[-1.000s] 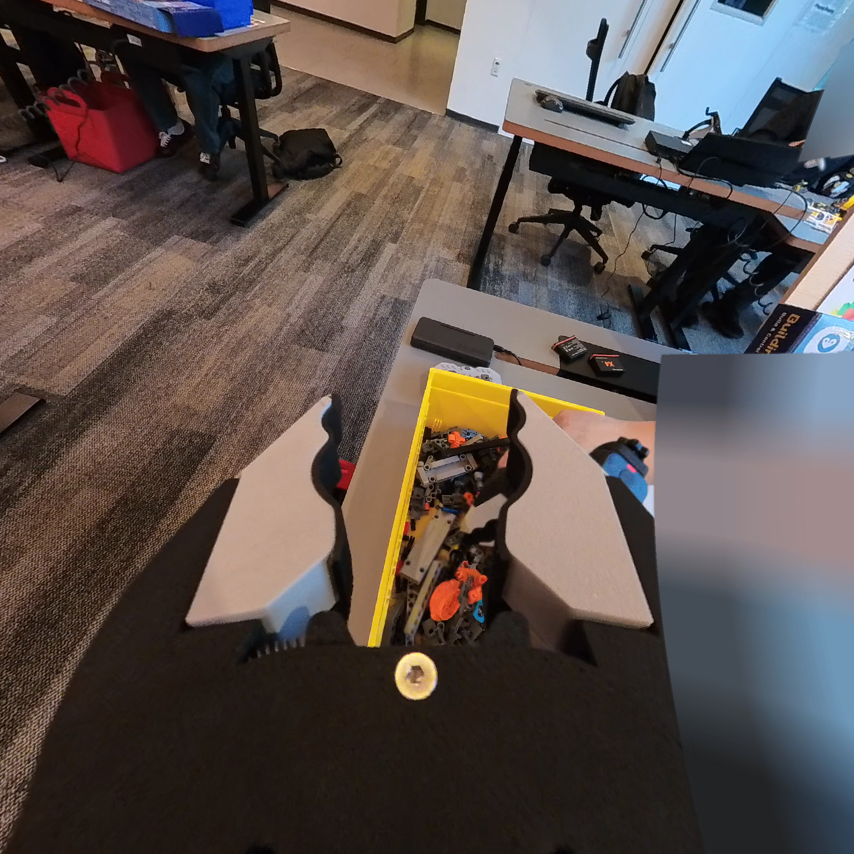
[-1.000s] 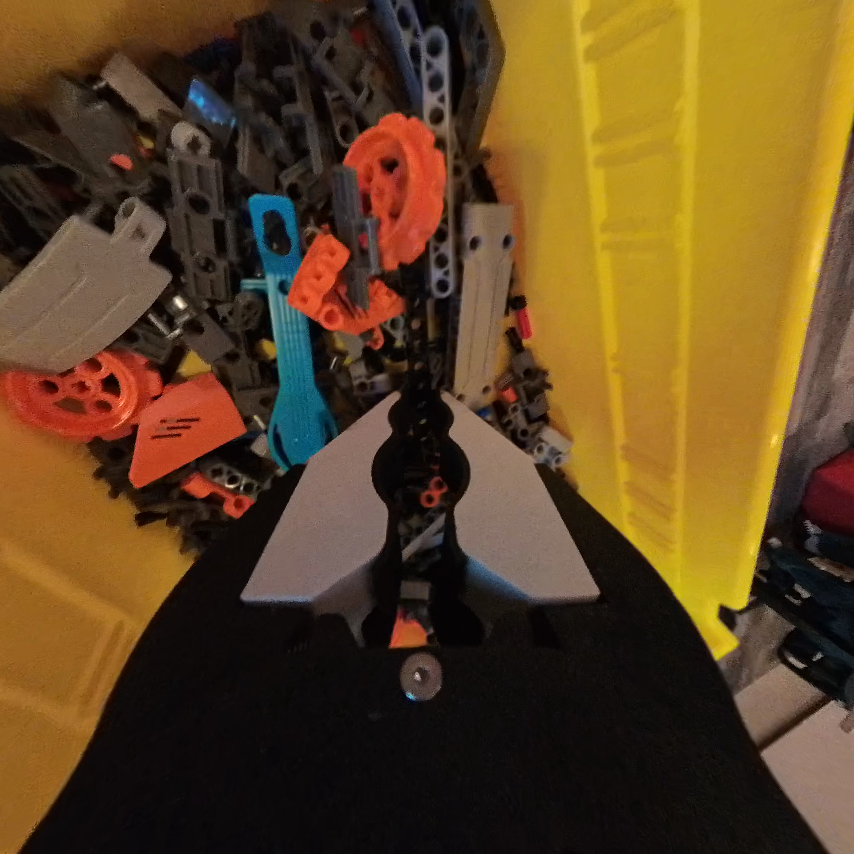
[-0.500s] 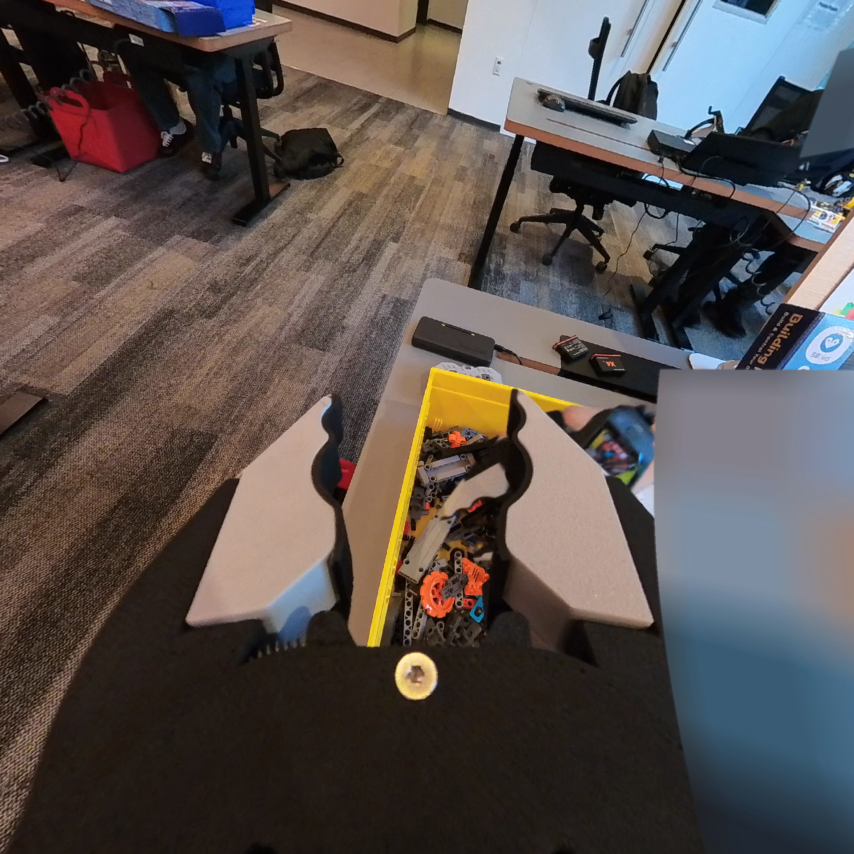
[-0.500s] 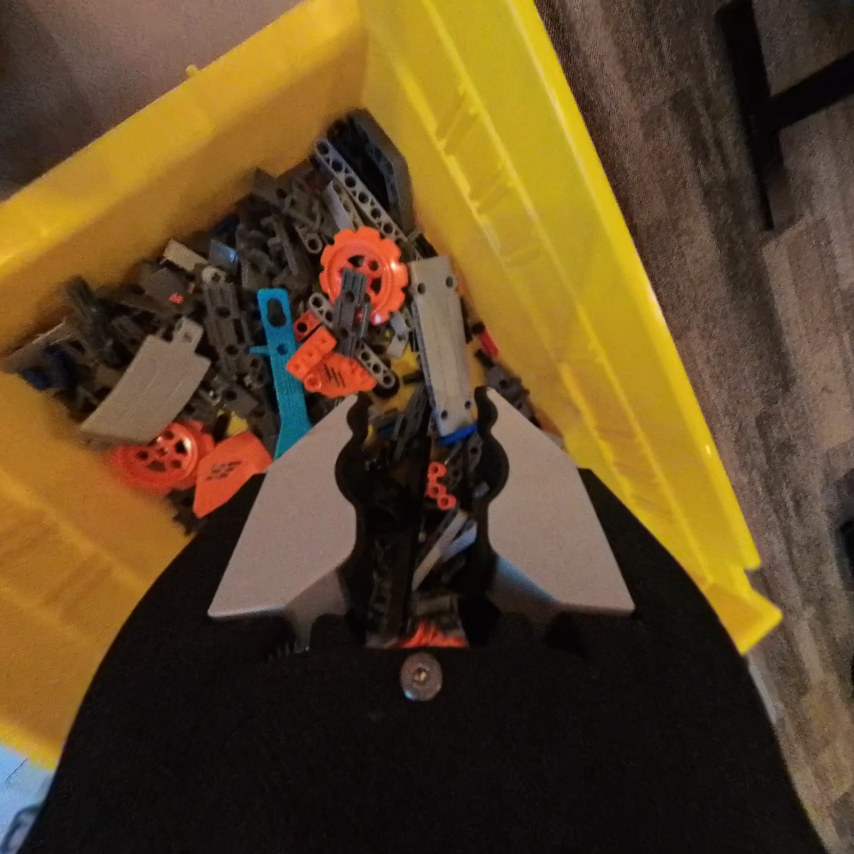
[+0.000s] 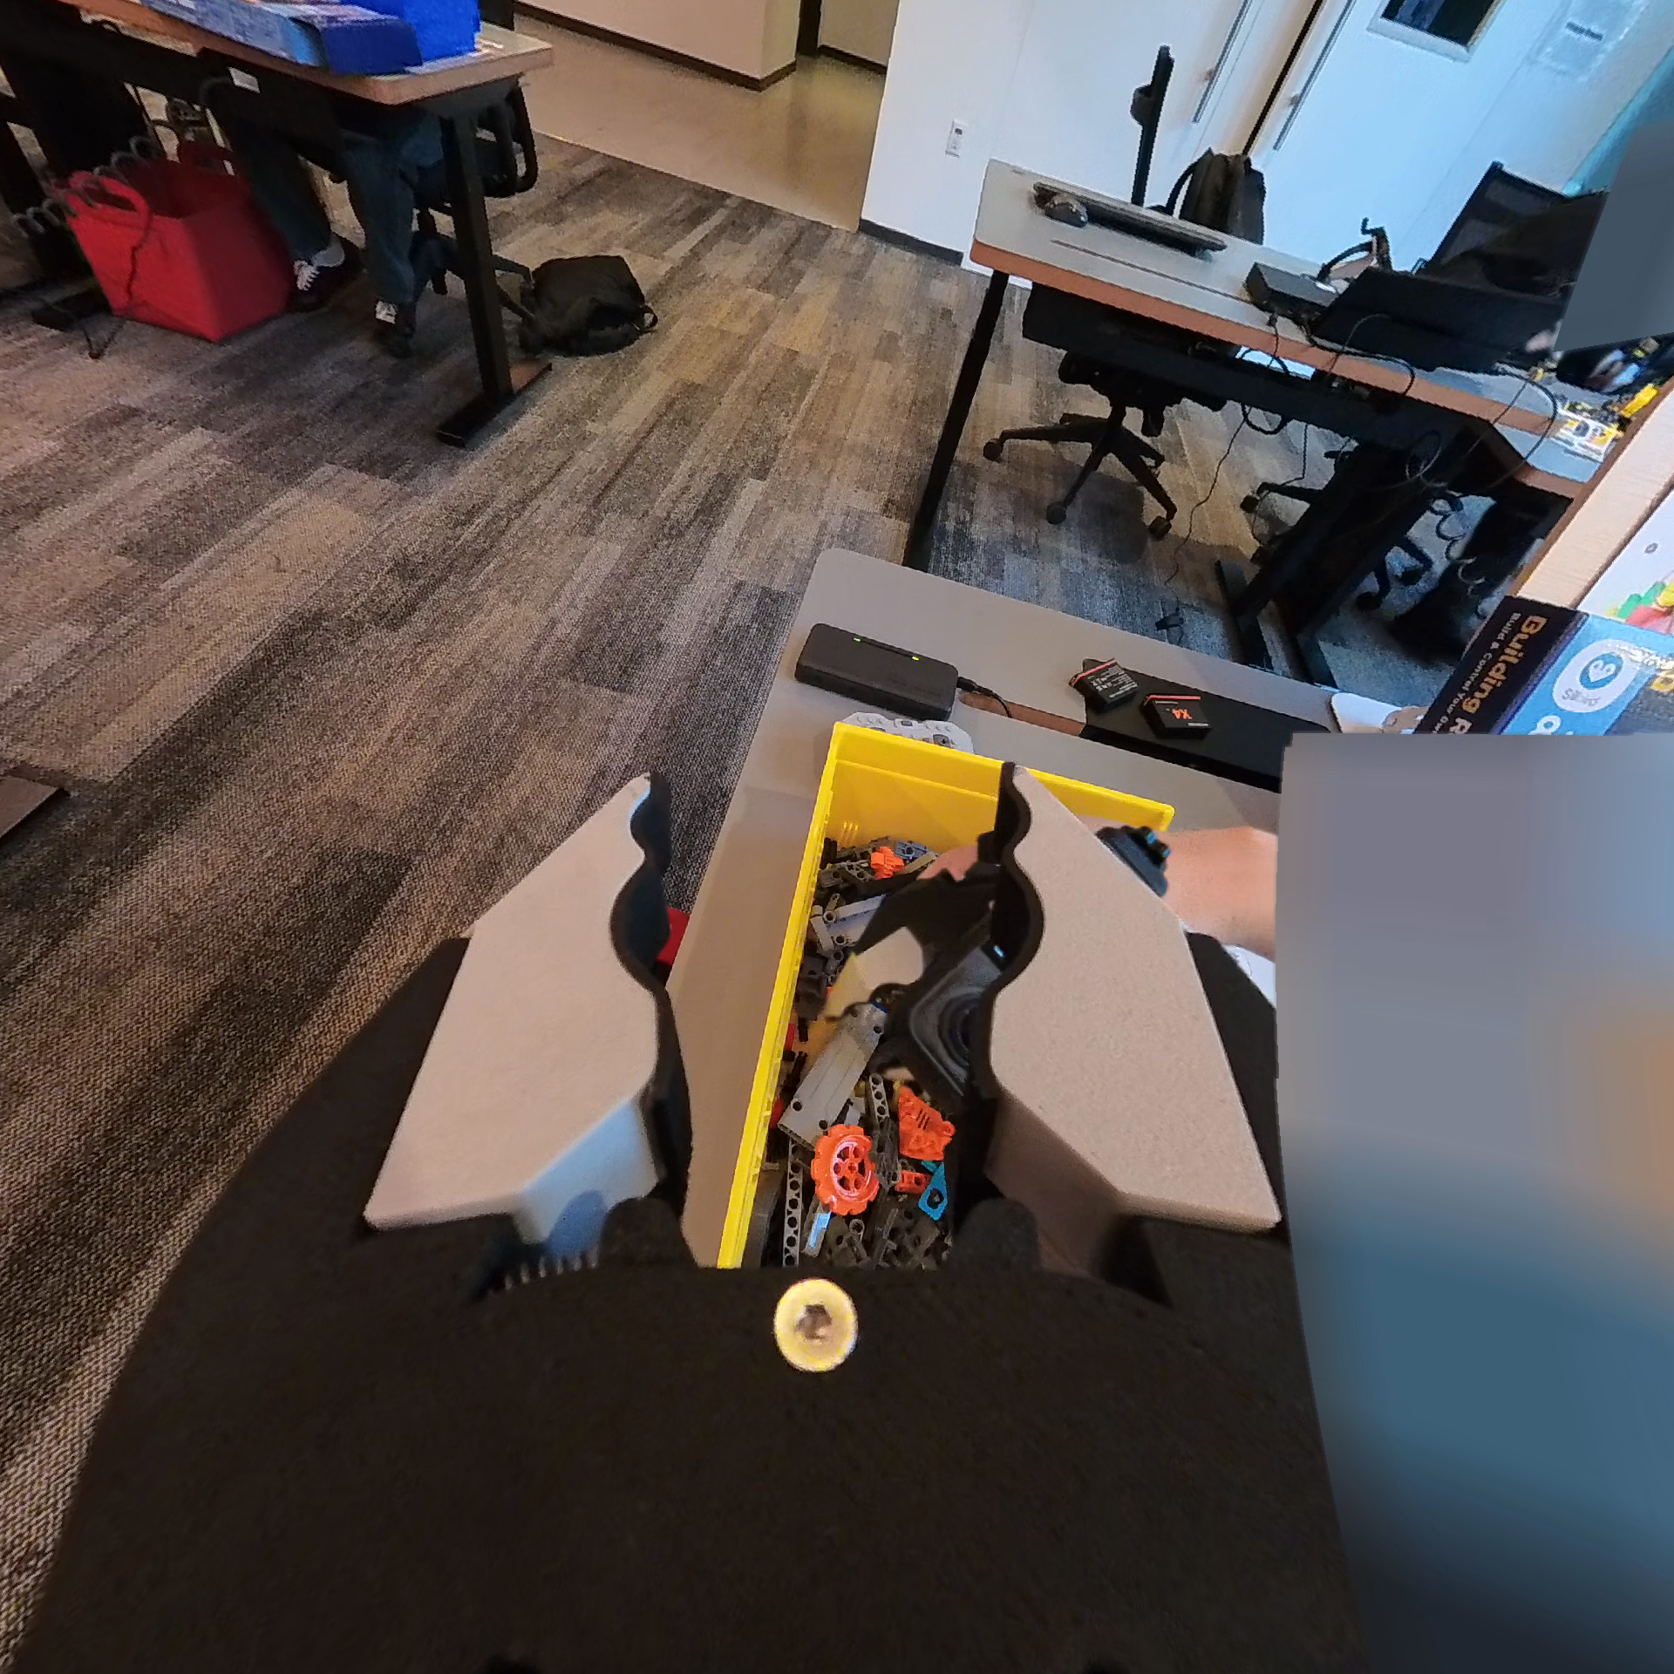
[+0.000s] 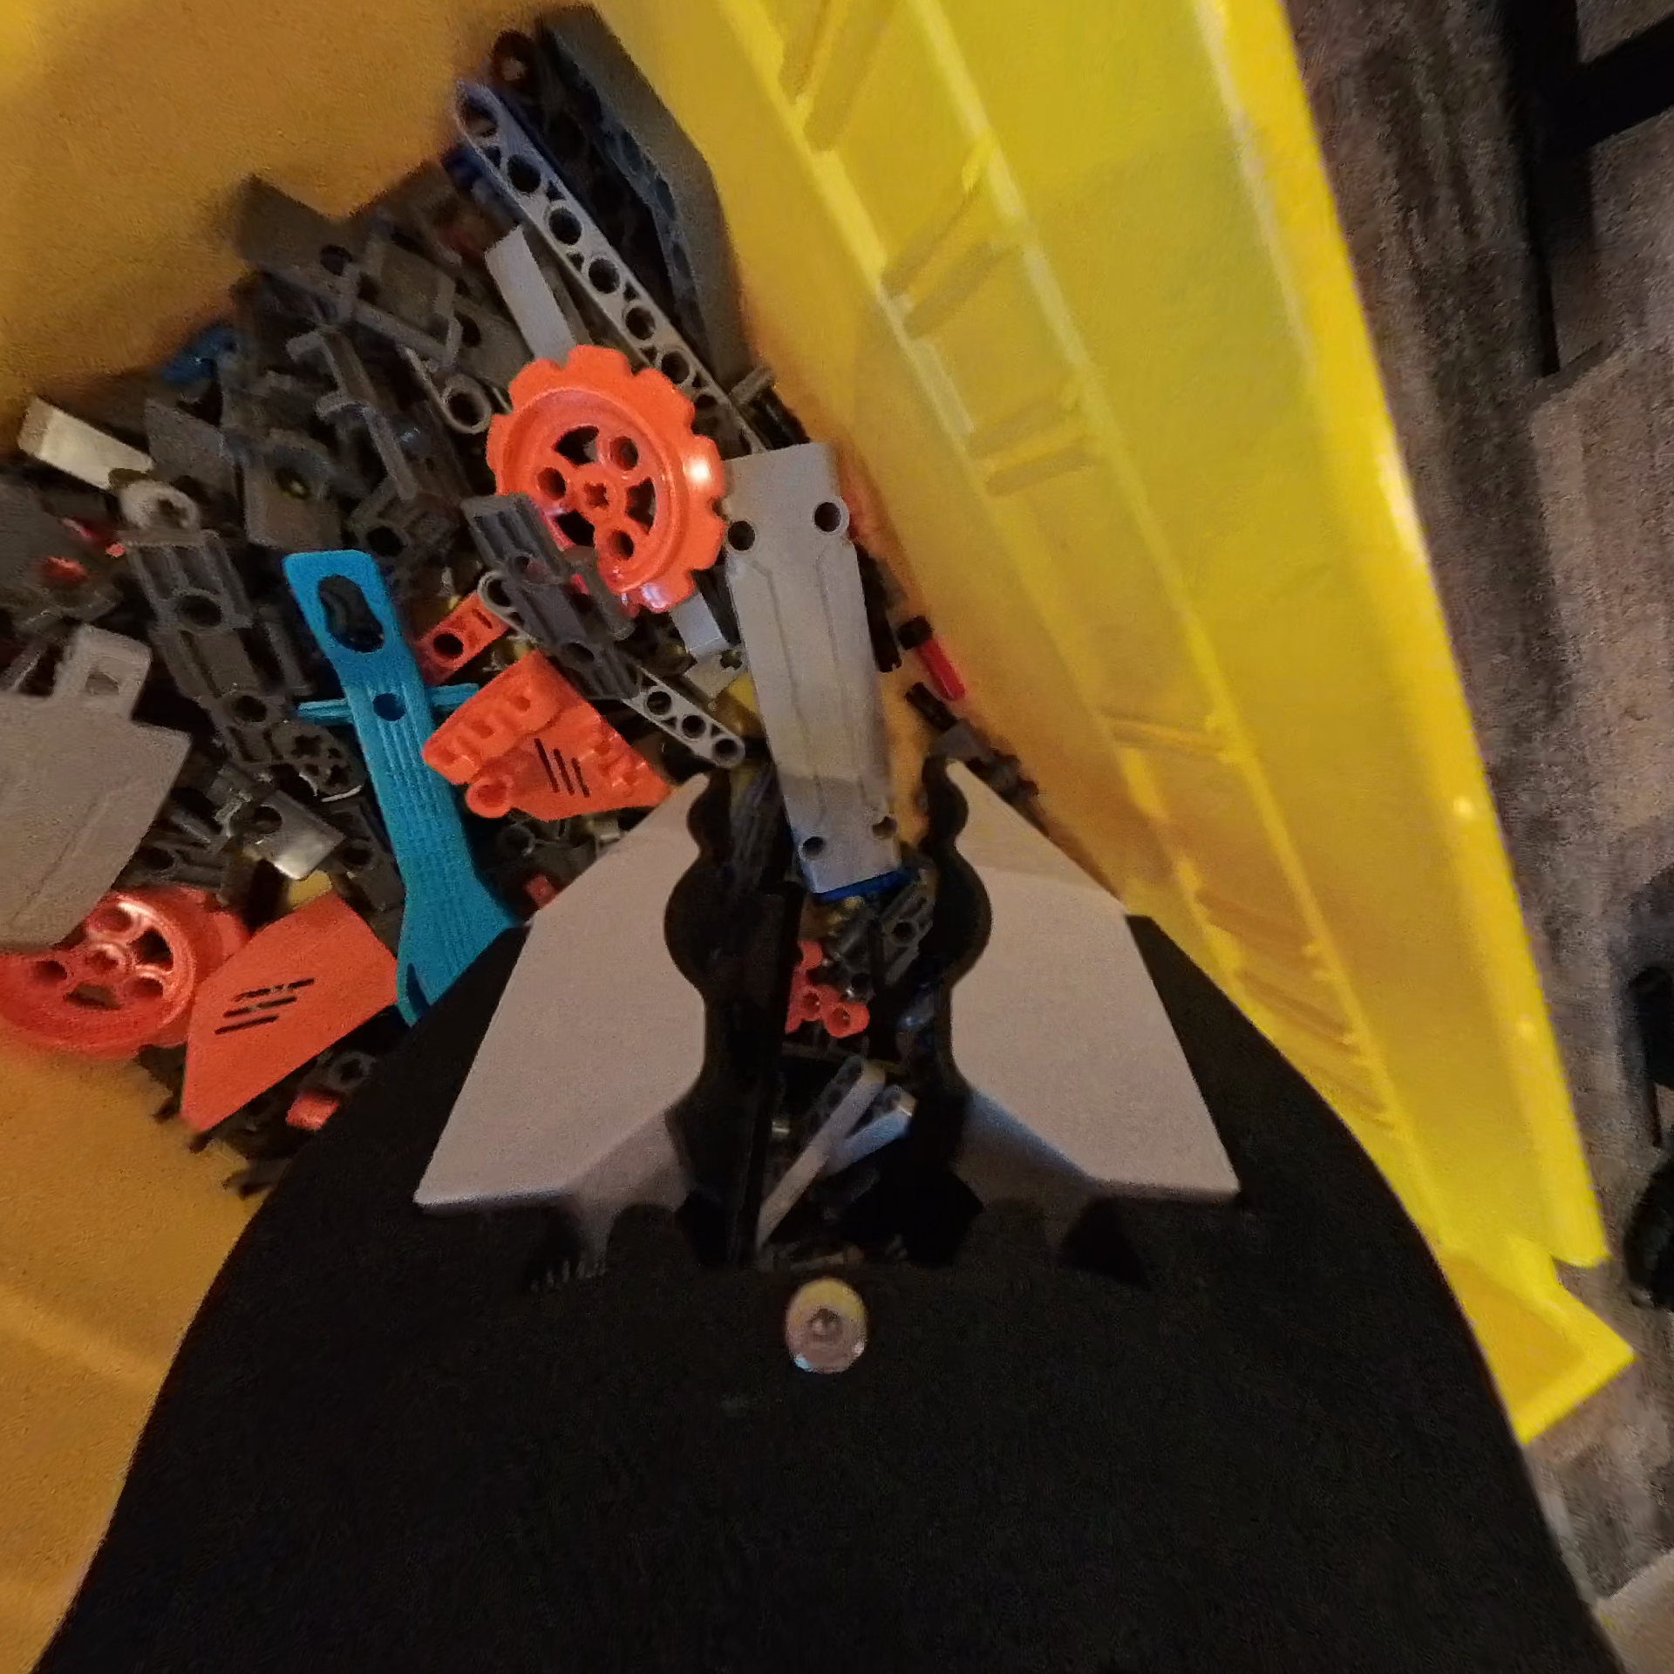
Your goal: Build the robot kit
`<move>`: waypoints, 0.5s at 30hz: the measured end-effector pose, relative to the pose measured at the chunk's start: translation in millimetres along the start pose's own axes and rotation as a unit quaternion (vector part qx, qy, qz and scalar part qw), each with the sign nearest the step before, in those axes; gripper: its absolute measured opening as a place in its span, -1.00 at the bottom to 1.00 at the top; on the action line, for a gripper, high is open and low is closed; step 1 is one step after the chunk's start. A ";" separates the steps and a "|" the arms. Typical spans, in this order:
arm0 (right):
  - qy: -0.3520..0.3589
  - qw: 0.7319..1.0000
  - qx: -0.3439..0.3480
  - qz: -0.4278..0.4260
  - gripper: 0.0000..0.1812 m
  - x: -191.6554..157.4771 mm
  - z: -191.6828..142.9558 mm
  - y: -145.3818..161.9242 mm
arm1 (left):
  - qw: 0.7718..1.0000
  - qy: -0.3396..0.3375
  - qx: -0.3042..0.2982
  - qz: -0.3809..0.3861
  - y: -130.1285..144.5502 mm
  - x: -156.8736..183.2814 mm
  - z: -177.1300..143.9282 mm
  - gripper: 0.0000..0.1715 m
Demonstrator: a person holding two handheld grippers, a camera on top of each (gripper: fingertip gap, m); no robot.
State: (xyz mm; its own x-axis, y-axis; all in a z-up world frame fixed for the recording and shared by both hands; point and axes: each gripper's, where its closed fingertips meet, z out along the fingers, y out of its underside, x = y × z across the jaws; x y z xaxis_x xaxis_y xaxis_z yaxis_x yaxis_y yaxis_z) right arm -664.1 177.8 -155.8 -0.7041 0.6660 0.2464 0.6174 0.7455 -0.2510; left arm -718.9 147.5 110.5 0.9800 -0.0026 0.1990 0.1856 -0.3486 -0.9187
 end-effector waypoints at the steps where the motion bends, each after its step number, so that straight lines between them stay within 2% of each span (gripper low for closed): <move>1: -0.005 1.000 0.000 0.009 -0.63 0.1 3.1 0.4 | 1.000 -0.001 -0.001 0.000 0.3 -0.2 0.3 -0.19; 2: -0.014 1.000 -0.005 0.012 -0.71 -1.0 5.0 1.8 | 1.000 -0.001 -0.002 0.000 0.7 -0.5 0.8 -0.20; 5: -0.012 1.000 -0.025 0.006 -0.72 -1.4 0.1 6.6 | 1.000 0.000 -0.005 0.001 1.1 -0.1 2.1 -0.19; 8: 0.027 0.999 -0.044 -0.002 -0.73 5.8 -22.8 17.0 | 1.000 0.003 -0.005 0.000 1.4 -0.3 2.7 -0.19; 12: 0.074 0.987 -0.125 0.068 -0.73 22.8 -58.6 68.8 | 1.000 0.005 -0.003 -0.002 1.2 -0.9 1.3 -0.19; 15: 0.070 0.974 -0.169 0.135 -0.70 19.6 -63.3 104.3 | 1.000 0.005 -0.002 -0.001 0.9 0.0 0.6 -0.20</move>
State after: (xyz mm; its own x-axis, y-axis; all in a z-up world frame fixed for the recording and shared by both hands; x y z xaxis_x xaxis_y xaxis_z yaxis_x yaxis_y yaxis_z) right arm -591.4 270.2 -117.9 -0.4599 0.8185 0.3443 0.8704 0.4922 -0.0075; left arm -718.7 147.7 109.5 0.9790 -0.0121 0.2037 0.1865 -0.3525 -0.9170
